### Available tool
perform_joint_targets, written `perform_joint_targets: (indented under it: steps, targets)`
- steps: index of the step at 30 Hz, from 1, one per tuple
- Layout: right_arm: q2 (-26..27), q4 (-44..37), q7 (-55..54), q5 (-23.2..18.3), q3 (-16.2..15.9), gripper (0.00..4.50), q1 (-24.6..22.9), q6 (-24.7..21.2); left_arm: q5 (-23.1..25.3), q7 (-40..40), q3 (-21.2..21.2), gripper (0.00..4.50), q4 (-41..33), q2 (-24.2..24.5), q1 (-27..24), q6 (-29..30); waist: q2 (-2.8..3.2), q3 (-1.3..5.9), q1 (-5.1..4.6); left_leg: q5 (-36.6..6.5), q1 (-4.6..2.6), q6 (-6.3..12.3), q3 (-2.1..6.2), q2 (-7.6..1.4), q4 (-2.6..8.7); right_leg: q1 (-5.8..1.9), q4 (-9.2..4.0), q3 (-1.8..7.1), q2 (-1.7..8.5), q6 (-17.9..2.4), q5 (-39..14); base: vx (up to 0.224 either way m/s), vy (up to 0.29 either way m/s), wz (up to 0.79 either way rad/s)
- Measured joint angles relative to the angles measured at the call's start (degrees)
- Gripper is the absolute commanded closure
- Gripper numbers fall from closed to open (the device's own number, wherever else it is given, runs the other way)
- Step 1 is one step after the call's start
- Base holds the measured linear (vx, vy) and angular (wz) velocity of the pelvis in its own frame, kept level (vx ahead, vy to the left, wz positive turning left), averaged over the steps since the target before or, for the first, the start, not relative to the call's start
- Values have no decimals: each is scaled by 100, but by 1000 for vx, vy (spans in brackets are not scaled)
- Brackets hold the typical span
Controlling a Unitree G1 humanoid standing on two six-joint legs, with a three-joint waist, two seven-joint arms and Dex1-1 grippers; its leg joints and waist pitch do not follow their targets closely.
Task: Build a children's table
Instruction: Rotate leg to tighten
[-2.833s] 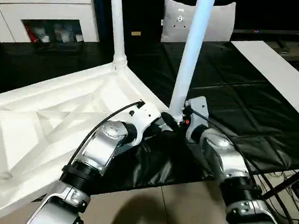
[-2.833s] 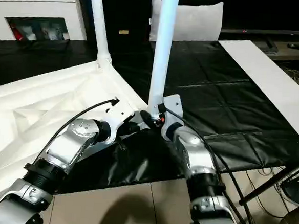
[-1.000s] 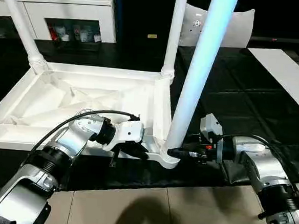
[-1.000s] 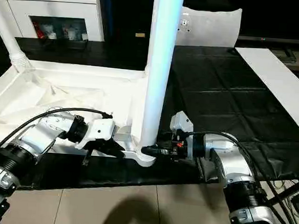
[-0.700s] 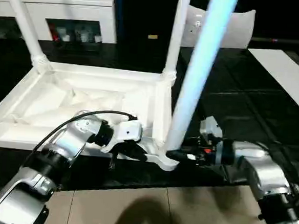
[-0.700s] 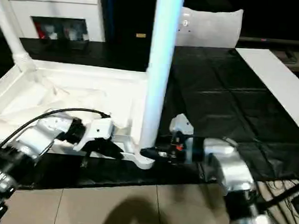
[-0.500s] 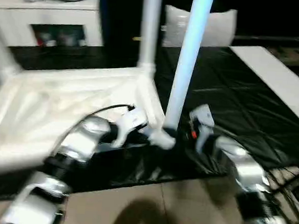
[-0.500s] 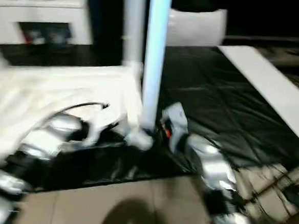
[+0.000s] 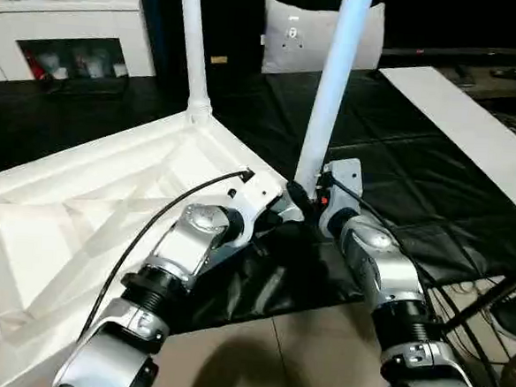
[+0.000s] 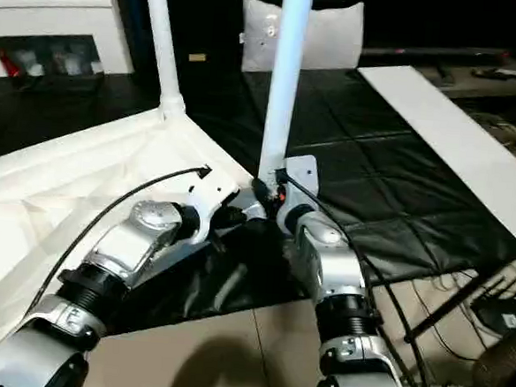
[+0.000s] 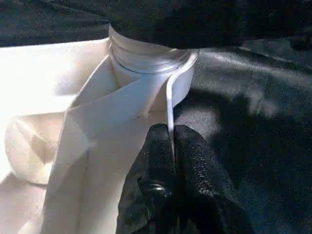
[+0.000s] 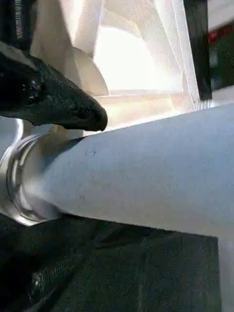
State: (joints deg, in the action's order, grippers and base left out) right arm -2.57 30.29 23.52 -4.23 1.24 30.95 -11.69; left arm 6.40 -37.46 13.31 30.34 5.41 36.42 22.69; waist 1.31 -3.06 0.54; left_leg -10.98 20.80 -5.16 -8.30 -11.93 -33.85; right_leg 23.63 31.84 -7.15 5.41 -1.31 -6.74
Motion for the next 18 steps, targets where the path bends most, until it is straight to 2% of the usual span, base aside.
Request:
perform_joint_targets:
  steps: [3, 4, 7, 9, 16, 18]
  targets:
    - [-373, -274, 500, -51, -175, 115, -256, 153, -3, -310, 131, 450, -44, 208, -11, -223, 1, 0, 132, 18, 26, 27, 0, -5, 7, 50, 39, 2, -15, -18, -9, 0, 0, 0]
    - [-504, -333, 717, -57, -218, 95, -332, 214, -10, -435, 163, 450, -65, 294, -28, -280, 1, 0, 151, 18, 23, 27, 0, -7, 10, 51, 42, 2, -17, -20, -11, 0, 0, 0]
    - [-814, -352, 1298, -64, -340, 91, -521, 321, -36, -825, 236, 450, -96, 559, -55, -450, 1, 0, 185, 12, 19, 16, -4, -5, 6, 49, 45, 5, -14, -22, -10, 0, 0, 0]
    - [-1037, -423, 1710, -96, -392, 63, -624, 350, -57, -1147, 292, 450, -97, 728, -78, -616, 1, 0, 209, 3, 18, 0, -7, -5, -5, 45, 44, 14, -9, -9, -14, 0, 0, 0]
    - [-1694, -645, 3036, -488, -459, 54, -630, 384, -222, -2355, 592, 450, -89, 1250, -119, -1264, 5, -2, 325, 7, -11, -6, -9, -5, -31, 25, 44, 35, -1, -6, -4, 0, 0, 0]
    - [-1935, -803, 3655, -608, -625, 54, -664, 419, -269, -2830, 707, 450, -79, 1454, -119, -1536, 5, -2, 358, 8, -13, -8, -9, -6, -30, 20, 44, 35, -1, -8, -3, 0, 0, 0]
